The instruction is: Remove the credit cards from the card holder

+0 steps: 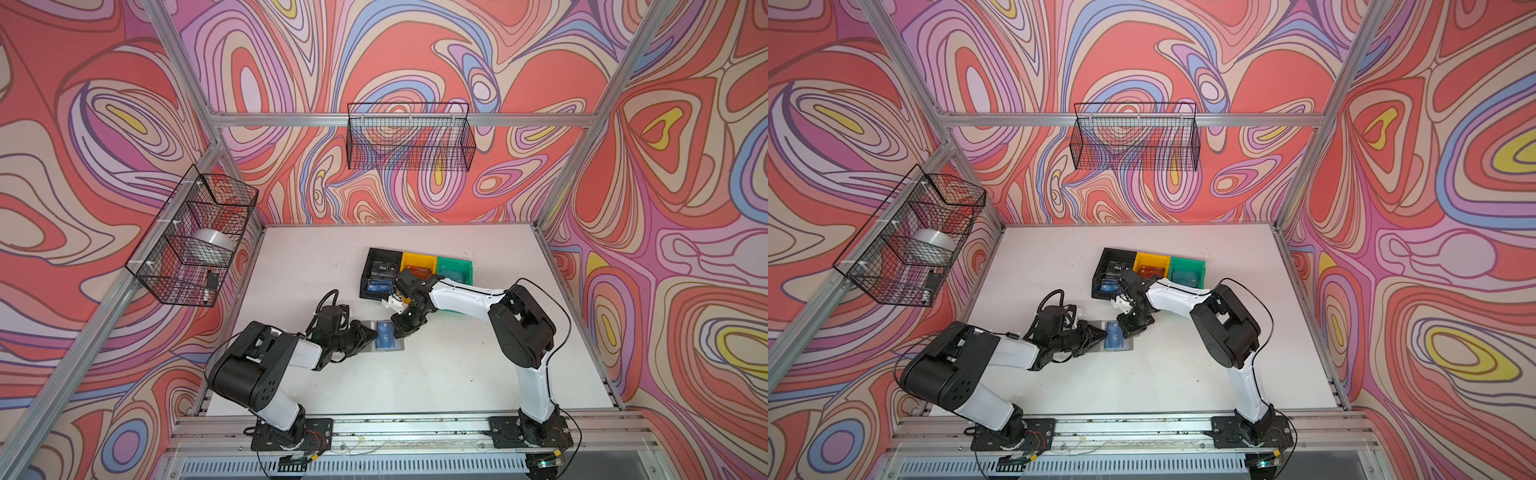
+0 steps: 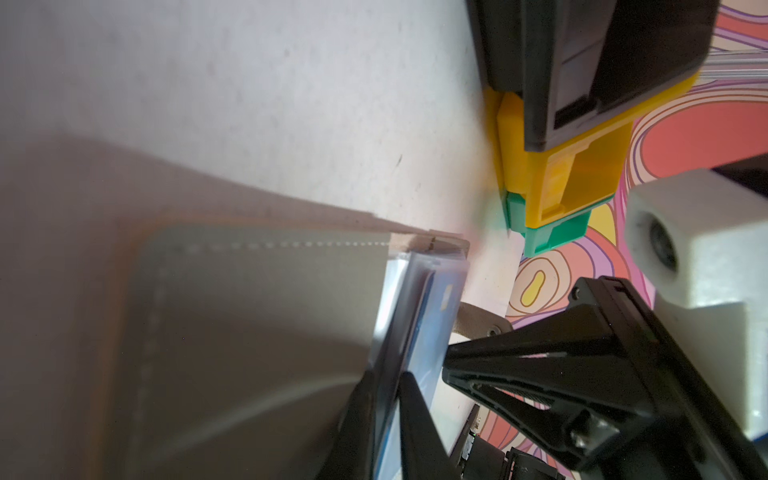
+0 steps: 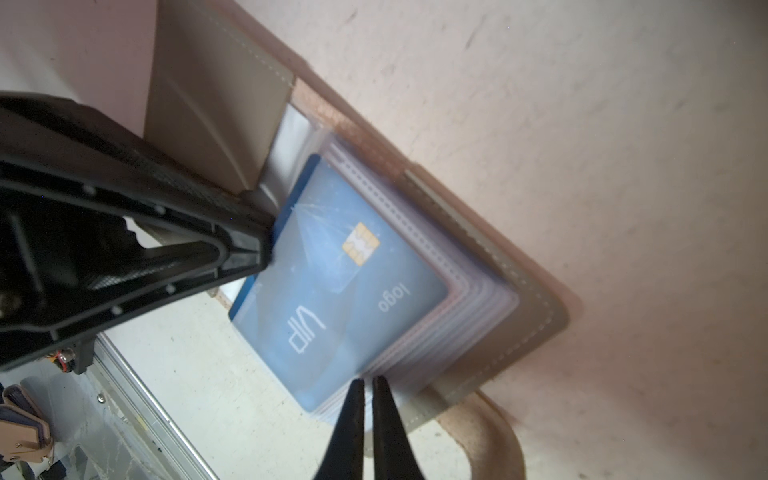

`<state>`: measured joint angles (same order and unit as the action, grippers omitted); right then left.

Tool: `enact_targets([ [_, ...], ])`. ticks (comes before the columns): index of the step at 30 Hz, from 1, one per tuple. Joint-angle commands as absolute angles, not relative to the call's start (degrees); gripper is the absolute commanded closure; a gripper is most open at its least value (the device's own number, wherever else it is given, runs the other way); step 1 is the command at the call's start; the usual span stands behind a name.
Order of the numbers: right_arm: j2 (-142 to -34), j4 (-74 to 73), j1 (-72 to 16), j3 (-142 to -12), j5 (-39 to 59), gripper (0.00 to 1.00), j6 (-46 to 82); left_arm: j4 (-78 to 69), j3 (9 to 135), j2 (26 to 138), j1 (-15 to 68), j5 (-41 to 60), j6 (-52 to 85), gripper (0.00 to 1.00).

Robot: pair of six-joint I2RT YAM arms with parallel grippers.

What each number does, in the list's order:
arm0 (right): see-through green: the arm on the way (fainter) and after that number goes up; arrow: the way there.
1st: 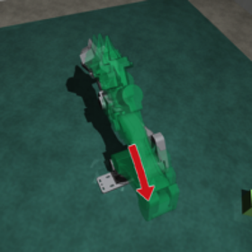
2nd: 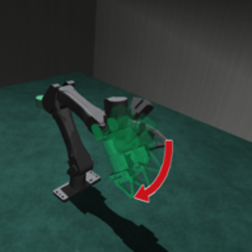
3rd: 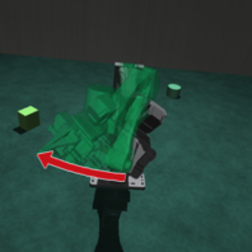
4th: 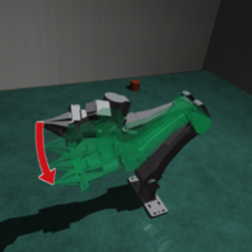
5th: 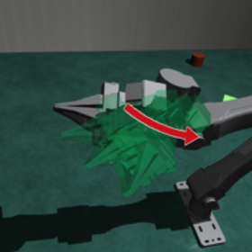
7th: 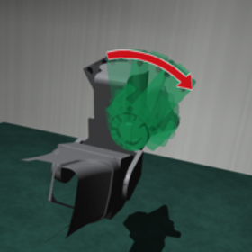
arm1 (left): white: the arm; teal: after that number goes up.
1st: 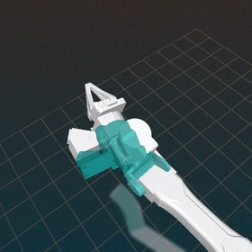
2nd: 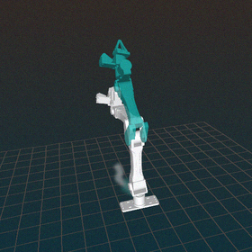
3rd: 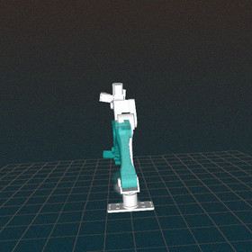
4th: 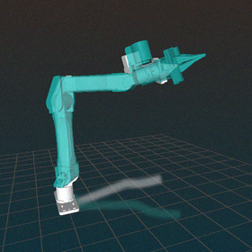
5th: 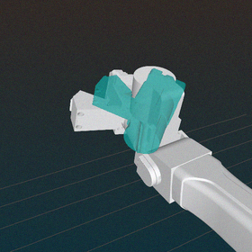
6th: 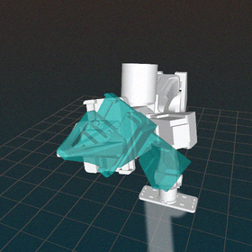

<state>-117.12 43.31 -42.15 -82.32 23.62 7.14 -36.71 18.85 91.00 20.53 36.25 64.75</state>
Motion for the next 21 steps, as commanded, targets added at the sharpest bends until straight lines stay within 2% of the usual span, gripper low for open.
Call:
enact_targets([
  [1, -118.0, 43.5, -42.5, -83.1, 24.0, 0.9, 7.0, -37.9, 17.9, 92.6, 20.3, 35.8, 65.4, 0.9],
  [9, -118.3, 43.3, -42.5, -83.1, 24.2, 0.9, 7.0, -41.4, 17.5, 94.4, 20.4, 36.5, 66.4, 0.93],
  [14, -118.5, 43.5, -42.5, -83.3, 24.3, 0.9, 7.0, -43.6, 17.2, 96.2, 20.4, 36.7, 66.6, 1.0],
  [21, -118.5, 43.9, -42.5, -83.2, 24.1, 0.9, 6.9, -47.3, 15.9, 98.0, 20.4, 36.9, 67.0, 1.0],
])
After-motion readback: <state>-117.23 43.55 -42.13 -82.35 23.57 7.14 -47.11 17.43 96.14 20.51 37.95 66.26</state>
